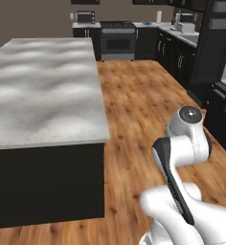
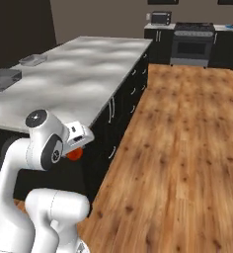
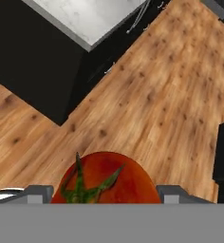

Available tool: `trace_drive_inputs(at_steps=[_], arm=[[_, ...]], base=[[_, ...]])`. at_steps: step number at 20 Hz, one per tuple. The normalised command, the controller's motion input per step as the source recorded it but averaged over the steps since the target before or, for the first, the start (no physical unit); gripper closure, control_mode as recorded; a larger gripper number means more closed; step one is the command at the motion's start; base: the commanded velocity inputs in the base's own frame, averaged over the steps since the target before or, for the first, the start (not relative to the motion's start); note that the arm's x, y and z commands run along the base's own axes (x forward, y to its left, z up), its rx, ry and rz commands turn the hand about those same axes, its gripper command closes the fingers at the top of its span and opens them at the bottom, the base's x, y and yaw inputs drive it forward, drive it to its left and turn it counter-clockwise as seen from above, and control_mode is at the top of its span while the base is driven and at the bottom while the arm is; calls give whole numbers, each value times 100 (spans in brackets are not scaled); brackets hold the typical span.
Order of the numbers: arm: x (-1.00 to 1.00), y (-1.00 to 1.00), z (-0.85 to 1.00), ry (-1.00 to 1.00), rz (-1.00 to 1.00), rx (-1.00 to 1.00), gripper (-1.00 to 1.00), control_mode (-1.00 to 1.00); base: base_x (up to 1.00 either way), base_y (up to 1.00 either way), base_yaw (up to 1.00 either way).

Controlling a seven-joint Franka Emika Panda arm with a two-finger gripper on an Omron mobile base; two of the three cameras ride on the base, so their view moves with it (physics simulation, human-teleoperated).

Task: Place the cold items (mushroom and tomato) from the fridge in one tupperware on the dining counter. Place the warm items (kebab skewer and hot dog) in the stove area in another tupperware.

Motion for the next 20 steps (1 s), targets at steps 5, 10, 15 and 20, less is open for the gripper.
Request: trace_drive_inputs(at_steps=[5, 10, 15, 20], arm=[[0, 0, 0, 0, 0, 0, 100, 100], [0, 0, 0, 0, 0, 0, 100, 100], [0, 0, 0, 0, 0, 0, 100, 100], [0, 0, 0, 0, 0, 0, 100, 100]], base=[[-27, 100, 0], [-2, 100, 0], [0, 100, -7], [0, 100, -15]])
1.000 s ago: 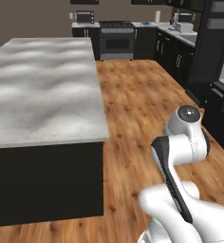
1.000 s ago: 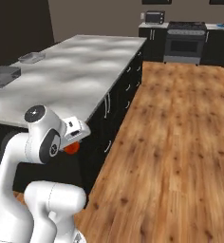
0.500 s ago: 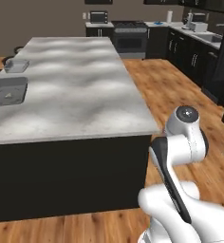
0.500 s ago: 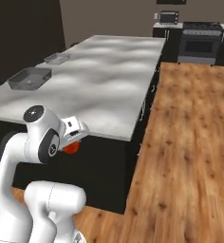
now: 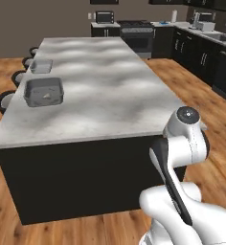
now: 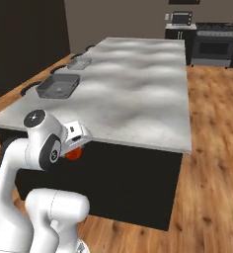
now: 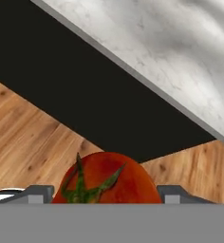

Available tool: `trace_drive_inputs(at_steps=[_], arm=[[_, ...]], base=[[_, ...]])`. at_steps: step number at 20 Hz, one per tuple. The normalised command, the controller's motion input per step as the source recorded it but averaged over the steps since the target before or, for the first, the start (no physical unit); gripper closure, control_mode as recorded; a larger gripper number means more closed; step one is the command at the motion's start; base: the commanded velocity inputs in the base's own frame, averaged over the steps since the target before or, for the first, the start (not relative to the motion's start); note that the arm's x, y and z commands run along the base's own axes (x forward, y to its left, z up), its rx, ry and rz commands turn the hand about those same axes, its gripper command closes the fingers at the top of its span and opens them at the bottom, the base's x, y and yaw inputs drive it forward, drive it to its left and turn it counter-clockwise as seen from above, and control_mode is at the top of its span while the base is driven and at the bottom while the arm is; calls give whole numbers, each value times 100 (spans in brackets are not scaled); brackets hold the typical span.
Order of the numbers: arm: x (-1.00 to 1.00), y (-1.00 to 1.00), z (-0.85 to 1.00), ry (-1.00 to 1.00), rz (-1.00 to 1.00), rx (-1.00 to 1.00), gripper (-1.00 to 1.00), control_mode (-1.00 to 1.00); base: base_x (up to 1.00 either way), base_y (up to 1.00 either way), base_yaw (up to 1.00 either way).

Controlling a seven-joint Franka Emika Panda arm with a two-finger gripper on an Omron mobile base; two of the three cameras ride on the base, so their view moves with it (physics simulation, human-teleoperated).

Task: Place the cold items (mushroom and tomato) from the fridge in one tupperware on the dining counter. Place the warm items (kebab skewer and hot dog) in the stove area in another tupperware.

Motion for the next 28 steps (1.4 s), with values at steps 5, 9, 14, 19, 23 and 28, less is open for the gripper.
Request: trace_drive_inputs(at_steps=[5, 9, 14, 19, 23, 28], arm=[[0, 0, 0, 0, 0, 0, 100, 100], [0, 0, 0, 0, 0, 0, 100, 100], [0, 0, 0, 0, 0, 0, 100, 100], [0, 0, 0, 0, 0, 0, 100, 100], [0, 0, 0, 0, 0, 0, 100, 100], [0, 0, 0, 0, 0, 0, 100, 100]], base=[[0, 100, -23], [0, 100, -22], [0, 100, -16], [0, 100, -22], [0, 100, -34], [0, 100, -52]])
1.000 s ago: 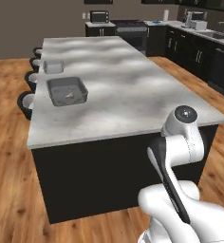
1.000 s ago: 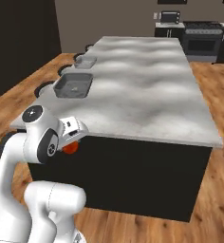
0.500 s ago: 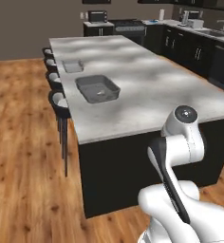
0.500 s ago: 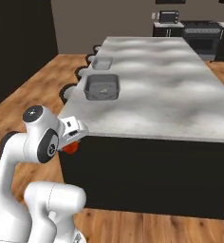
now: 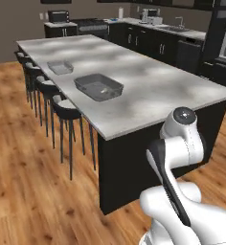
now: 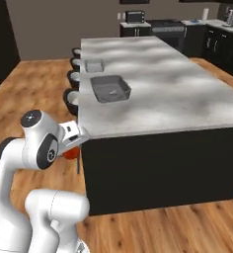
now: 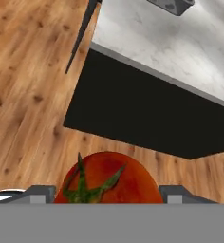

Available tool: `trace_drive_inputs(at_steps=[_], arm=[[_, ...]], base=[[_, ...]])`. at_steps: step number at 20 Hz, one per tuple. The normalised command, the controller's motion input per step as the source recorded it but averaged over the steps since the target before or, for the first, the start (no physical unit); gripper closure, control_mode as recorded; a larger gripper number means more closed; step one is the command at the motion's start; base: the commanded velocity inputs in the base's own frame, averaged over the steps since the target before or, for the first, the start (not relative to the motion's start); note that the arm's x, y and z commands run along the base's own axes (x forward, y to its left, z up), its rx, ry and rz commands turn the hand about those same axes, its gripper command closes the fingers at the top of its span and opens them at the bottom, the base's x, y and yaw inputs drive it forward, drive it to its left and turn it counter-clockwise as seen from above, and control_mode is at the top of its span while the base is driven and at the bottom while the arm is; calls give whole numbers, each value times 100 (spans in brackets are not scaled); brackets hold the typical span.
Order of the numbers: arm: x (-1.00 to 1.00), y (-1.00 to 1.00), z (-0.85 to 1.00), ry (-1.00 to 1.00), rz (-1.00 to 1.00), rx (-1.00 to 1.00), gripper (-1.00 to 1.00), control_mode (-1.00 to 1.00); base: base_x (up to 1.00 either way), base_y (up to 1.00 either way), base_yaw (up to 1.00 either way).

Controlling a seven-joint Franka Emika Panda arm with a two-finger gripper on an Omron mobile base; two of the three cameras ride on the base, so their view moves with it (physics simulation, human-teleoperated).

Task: Place the cold items (mushroom and tomato) from the fridge in one tupperware on the dining counter. Place the warm items (kebab skewer and hot dog) in the stove area in another tupperware.

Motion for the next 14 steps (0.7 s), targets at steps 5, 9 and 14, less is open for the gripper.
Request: trace_drive_inputs(at_steps=[5, 9, 14], arm=[[0, 0, 0, 0, 0, 0, 100, 100], [0, 0, 0, 0, 0, 0, 100, 100], [0, 0, 0, 0, 0, 0, 100, 100]], base=[[0, 100, -60], [0, 100, -51], [9, 100, -40]])
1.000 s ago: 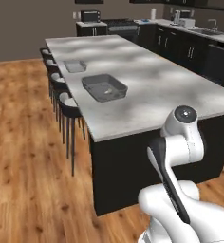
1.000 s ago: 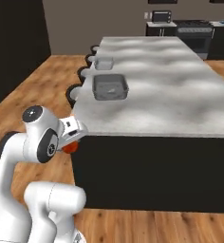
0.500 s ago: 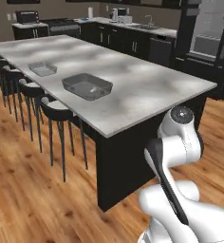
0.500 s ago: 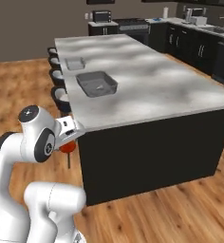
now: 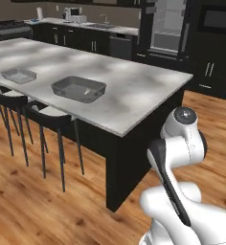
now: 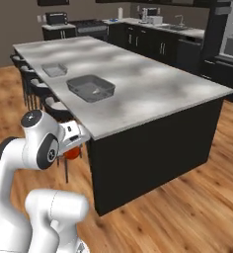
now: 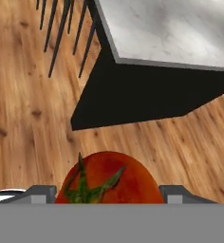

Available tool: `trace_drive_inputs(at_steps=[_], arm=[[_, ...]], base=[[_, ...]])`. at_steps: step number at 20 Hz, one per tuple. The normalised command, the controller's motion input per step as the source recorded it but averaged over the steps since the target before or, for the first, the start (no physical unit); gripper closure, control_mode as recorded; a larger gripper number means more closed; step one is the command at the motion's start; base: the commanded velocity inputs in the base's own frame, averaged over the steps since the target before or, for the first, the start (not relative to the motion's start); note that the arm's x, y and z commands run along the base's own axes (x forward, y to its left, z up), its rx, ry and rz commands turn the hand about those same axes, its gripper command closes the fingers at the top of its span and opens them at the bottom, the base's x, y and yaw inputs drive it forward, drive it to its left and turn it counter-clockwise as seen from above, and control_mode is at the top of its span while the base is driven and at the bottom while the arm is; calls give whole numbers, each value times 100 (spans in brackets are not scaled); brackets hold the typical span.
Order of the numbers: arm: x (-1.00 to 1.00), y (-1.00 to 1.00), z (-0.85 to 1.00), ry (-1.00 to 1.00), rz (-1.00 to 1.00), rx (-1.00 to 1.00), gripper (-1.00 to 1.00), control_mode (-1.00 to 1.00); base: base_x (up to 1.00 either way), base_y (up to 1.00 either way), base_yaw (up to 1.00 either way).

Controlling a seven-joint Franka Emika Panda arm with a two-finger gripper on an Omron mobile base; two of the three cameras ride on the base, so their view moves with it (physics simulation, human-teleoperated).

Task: Place the cold items (mushroom and tomato) from the fridge in one tupperware on the dining counter. Place the warm items (kebab skewer and hot dog) in the stove area in another tupperware.

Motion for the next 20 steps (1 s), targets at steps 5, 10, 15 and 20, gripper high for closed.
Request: trace_drive_inputs(at_steps=[5, 10, 15, 20], arm=[[0, 0, 0, 0, 0, 0, 100, 100], [0, 0, 0, 0, 0, 0, 100, 100], [0, 0, 0, 0, 0, 0, 100, 100], [0, 0, 0, 0, 0, 0, 100, 100]], base=[[31, 100, -28], [44, 100, -23], [44, 95, -22], [59, 58, -17]])
